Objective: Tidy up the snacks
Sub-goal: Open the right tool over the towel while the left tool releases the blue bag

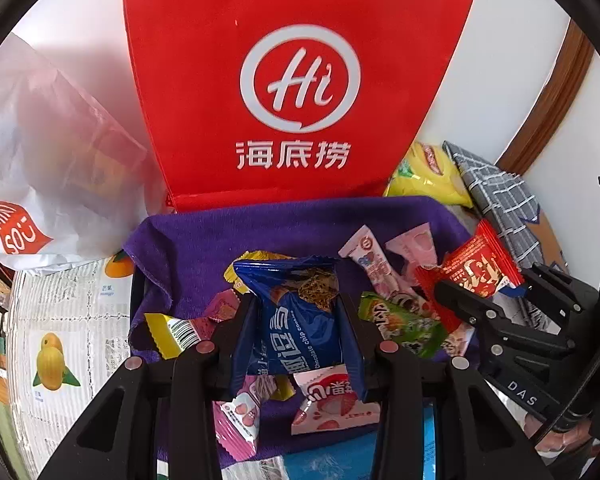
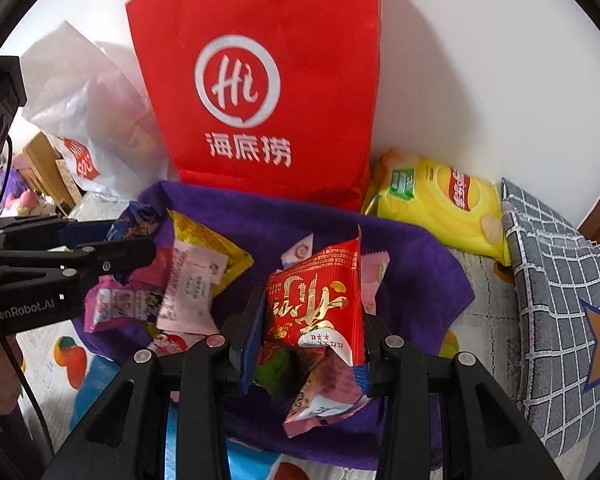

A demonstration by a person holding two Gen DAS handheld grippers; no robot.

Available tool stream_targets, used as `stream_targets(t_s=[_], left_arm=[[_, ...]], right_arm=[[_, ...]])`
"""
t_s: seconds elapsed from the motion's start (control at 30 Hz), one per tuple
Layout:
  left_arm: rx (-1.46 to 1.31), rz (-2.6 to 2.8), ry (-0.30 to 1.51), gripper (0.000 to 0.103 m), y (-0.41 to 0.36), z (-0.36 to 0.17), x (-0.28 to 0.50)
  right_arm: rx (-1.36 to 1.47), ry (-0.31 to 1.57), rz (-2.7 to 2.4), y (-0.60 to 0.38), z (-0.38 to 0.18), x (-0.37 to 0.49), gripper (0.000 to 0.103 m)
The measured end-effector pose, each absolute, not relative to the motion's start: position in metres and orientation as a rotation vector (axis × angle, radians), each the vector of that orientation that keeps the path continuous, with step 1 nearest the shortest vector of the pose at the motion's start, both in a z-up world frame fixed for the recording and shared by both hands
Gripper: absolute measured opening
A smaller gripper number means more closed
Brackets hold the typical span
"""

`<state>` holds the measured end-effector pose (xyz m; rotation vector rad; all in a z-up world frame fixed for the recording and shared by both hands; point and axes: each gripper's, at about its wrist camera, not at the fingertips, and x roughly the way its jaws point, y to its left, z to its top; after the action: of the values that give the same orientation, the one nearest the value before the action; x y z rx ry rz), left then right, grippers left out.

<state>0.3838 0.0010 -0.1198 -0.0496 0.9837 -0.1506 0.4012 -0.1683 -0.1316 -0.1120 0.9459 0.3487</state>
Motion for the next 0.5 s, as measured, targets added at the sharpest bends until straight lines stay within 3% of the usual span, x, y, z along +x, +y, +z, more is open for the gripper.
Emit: stream_targets(t_s=[0.5], left_arm=[[-0.024,-0.132,1.032,0.039,0.001,-0.138,0.390]], right_arm=[[-0.136,0.964,0.340,-0.167,-0.144,0.407,0.040]])
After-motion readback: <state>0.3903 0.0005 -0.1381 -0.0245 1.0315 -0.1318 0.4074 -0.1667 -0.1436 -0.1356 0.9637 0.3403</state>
